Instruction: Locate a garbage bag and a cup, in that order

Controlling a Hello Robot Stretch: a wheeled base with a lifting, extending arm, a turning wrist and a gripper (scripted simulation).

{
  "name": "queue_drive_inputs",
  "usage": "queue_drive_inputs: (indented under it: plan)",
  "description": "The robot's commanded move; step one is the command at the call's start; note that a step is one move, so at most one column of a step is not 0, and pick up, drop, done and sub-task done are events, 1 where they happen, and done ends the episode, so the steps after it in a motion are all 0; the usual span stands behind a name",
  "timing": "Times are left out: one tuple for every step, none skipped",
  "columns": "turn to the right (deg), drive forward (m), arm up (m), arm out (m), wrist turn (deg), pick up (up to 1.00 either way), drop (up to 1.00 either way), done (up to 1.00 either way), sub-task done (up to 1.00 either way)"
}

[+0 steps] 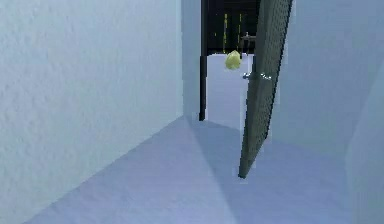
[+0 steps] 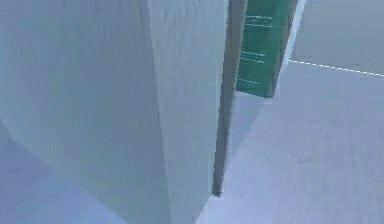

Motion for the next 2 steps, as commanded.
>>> queue_drive_inputs:
  plan:
    - [0.0,1.0,0.0,0.0,0.0,0.0,0.0,0.0,0.0]
    - [6.0,0.0,0.0,0.0,0.0,0.0,0.0,0.0,0.0]
